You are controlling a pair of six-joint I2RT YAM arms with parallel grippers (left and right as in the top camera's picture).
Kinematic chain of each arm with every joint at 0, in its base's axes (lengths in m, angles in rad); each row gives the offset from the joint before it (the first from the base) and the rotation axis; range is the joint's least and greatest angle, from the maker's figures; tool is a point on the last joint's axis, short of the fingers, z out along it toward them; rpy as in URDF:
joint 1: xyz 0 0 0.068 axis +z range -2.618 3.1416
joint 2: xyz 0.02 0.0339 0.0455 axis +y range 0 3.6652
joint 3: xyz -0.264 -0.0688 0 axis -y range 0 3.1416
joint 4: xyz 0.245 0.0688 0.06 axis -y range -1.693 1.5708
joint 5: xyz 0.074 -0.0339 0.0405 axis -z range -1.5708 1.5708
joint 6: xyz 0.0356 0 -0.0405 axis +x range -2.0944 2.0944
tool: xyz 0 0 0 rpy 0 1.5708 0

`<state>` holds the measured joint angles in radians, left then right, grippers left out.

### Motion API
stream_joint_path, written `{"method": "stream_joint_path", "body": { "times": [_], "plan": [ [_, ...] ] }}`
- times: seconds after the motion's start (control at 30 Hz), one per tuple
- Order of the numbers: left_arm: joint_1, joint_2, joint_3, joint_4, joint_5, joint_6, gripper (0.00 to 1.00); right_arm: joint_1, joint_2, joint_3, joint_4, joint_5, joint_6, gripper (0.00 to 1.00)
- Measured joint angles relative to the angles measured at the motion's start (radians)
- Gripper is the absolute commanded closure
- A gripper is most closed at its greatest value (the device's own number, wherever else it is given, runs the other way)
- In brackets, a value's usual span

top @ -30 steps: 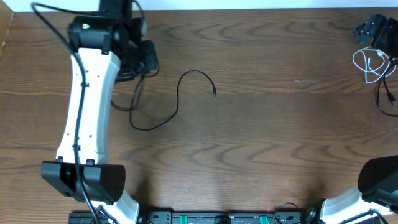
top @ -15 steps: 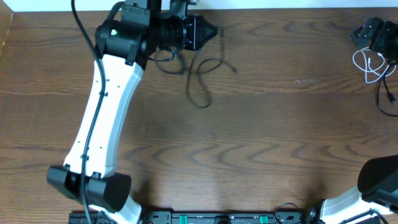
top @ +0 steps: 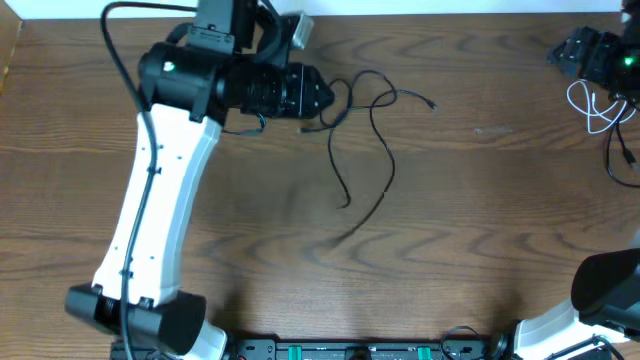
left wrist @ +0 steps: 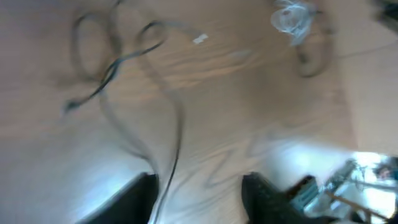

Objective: Untangle cables

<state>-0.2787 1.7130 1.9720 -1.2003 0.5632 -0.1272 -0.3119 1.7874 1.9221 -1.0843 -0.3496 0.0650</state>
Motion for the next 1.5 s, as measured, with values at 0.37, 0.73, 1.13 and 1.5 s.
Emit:
{"method": "stream_joint_path", "body": {
  "times": [0.37, 0.73, 1.13, 1.5],
  "plan": [
    [0.050, 0.076, -0.056, -0.024, -0.338, 0.022, 0.23, 0.286, 0.098, -0.001, 0.032, -0.011, 0.003, 0.05],
    [0.311, -0.004, -0.045, -0.057, -0.387, -0.023, 0.23, 0.610, 0.361, -0.002, 0.235, 0.018, 0.224, 0.01],
    [0.316, -0.004, -0.045, -0.061, -0.386, -0.026, 0.23, 0.821, 0.455, -0.005, 0.327, 0.267, 0.591, 0.01],
    [0.316, -0.004, -0.045, -0.069, -0.386, -0.026, 0.23, 0.857, 0.583, -0.006, 0.475, 0.344, 0.691, 0.28]
  ]
}}
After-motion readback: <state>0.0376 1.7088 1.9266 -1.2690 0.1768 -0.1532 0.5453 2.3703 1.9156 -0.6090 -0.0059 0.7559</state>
